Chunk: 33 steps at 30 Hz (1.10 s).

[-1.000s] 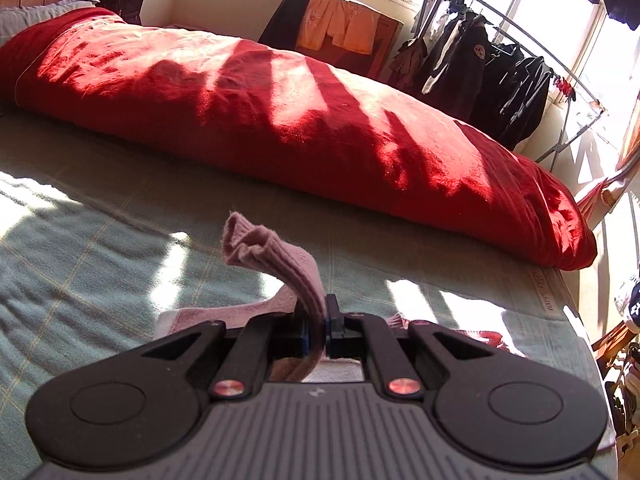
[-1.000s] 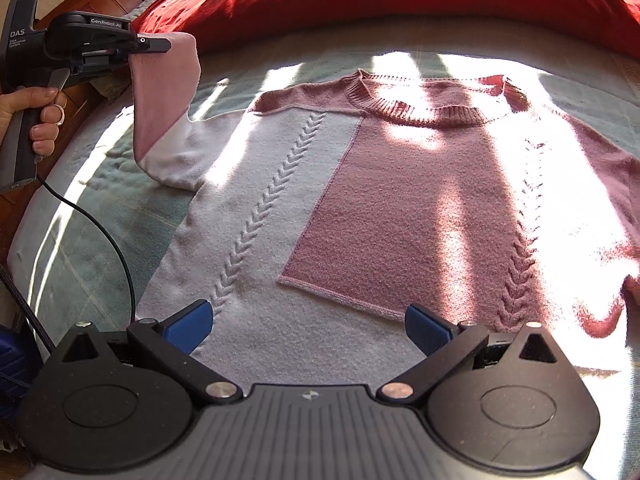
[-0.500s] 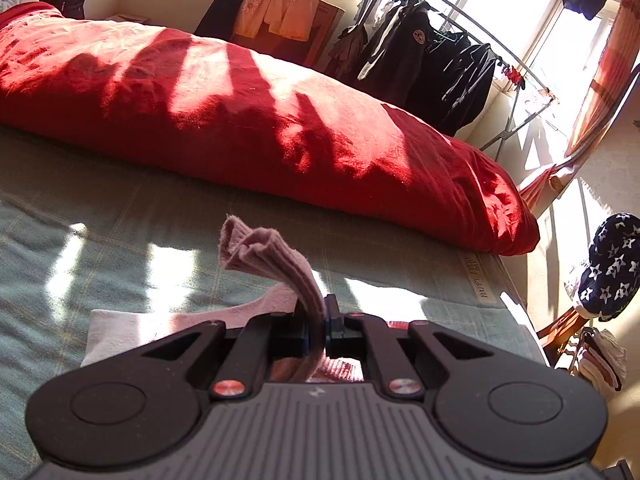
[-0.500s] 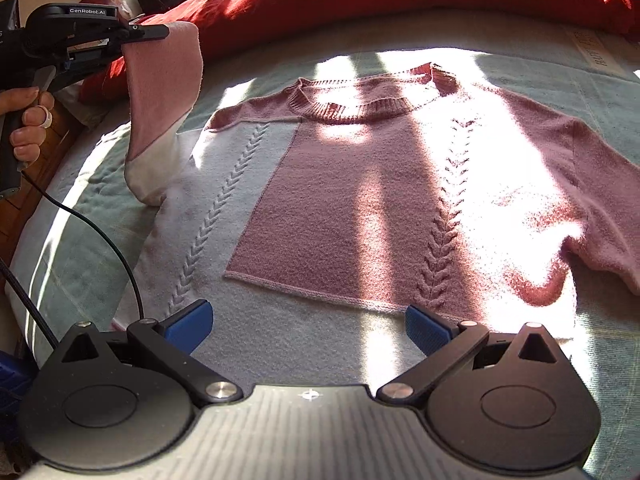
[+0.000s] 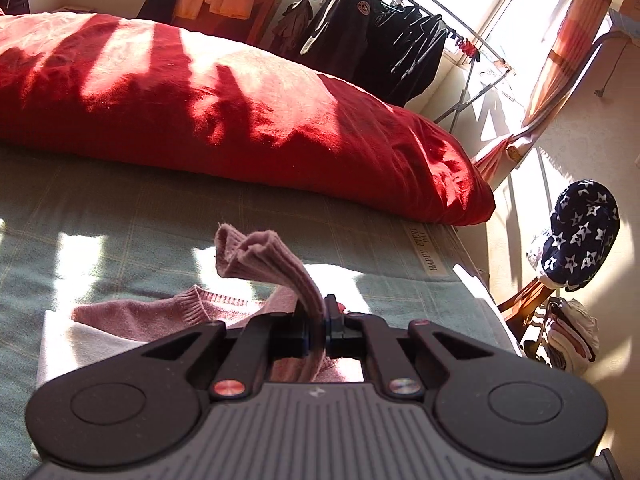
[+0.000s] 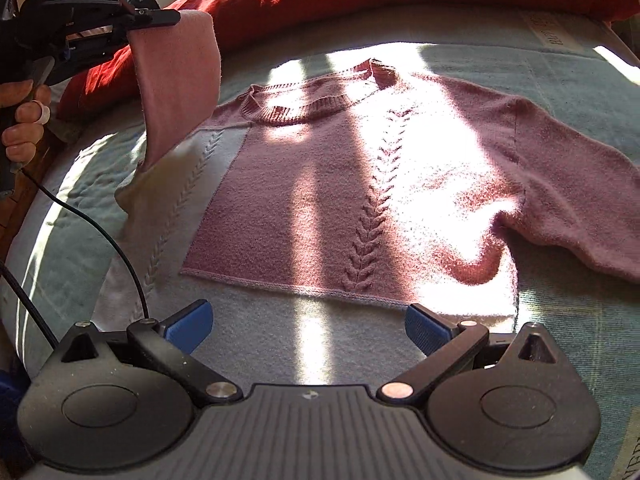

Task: Fold clothes
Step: 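Carry the held sleeve across the sweater body with the left gripper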

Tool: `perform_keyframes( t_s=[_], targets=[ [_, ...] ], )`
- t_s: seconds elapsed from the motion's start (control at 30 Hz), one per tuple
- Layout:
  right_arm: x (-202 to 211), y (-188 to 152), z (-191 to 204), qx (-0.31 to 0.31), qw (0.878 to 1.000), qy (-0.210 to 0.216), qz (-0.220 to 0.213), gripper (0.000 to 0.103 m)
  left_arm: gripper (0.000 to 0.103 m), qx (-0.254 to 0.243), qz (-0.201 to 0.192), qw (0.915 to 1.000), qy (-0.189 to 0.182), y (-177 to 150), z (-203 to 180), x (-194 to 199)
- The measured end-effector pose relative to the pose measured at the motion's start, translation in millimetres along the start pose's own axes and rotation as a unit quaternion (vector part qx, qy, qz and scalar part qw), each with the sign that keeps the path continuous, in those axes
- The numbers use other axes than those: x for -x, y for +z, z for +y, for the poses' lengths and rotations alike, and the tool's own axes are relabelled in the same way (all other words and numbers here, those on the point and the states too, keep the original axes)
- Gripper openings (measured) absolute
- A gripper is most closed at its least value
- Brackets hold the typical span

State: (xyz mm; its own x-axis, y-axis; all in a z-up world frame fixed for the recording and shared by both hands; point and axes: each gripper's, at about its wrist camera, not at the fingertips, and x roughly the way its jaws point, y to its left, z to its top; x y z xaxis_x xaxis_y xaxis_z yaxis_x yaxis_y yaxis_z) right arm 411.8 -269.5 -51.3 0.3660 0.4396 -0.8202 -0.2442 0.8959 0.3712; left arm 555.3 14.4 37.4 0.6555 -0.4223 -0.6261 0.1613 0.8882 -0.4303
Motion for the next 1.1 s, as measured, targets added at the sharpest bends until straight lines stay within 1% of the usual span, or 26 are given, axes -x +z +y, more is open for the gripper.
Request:
perform_keyframes(
  t_s=[0.2, 0.3, 0.5, 0.7, 0.8, 0.93, 1.07, 1.1],
  targets=[
    [2.6, -2.3, -7.2, -0.005, 1.0, -0.005, 0.0, 0.103, 0.006, -0.002, 0.029, 0.9994, -0.017, -13.2, -14.3, -22.3],
    [3.6, -3.7, -11.7, -0.01, 1.0, -0.006, -0.002, 0.103, 0.006, 0.004, 0.035, 0.9991, -0.024, -18.2, -18.9, -31.9],
    [4.5, -5.1, -14.9, -0.01, 1.0, -0.009, -0.001, 0.103, 0.006, -0.001, 0.047, 0.9986, -0.025, -27.0, -26.9, -48.9],
    [3.0, -7.2, -14.5, -0.009, 1.0, -0.009, 0.001, 0.103, 0.005, -0.025, 0.059, 0.9978, -0.016, -38.2, -34.8, -66.1],
    [2.4, -9.1, -13.6, -0.008, 1.0, -0.009, 0.003, 0.103, 0.005, -0.038, 0.065, 0.997, -0.014, -43.2, -39.4, -75.0],
    [3.5, -12.9, -10.5, -0.005, 1.0, -0.012, 0.003, 0.103, 0.006, -0.07, 0.065, 0.9954, 0.002, -52.0, -47.7, -85.1],
    [5.8, -17.4, -8.3, -0.009, 1.0, -0.015, 0.005, 0.103, 0.006, -0.124, 0.086, 0.9885, 0.013, -68.5, -58.2, -99.1],
    [6.1, -18.3, -7.5, -0.007, 1.0, -0.015, 0.006, 0.103, 0.009, -0.14, 0.094, 0.9857, 0.011, -72.6, -61.5, -101.8]
  ],
)
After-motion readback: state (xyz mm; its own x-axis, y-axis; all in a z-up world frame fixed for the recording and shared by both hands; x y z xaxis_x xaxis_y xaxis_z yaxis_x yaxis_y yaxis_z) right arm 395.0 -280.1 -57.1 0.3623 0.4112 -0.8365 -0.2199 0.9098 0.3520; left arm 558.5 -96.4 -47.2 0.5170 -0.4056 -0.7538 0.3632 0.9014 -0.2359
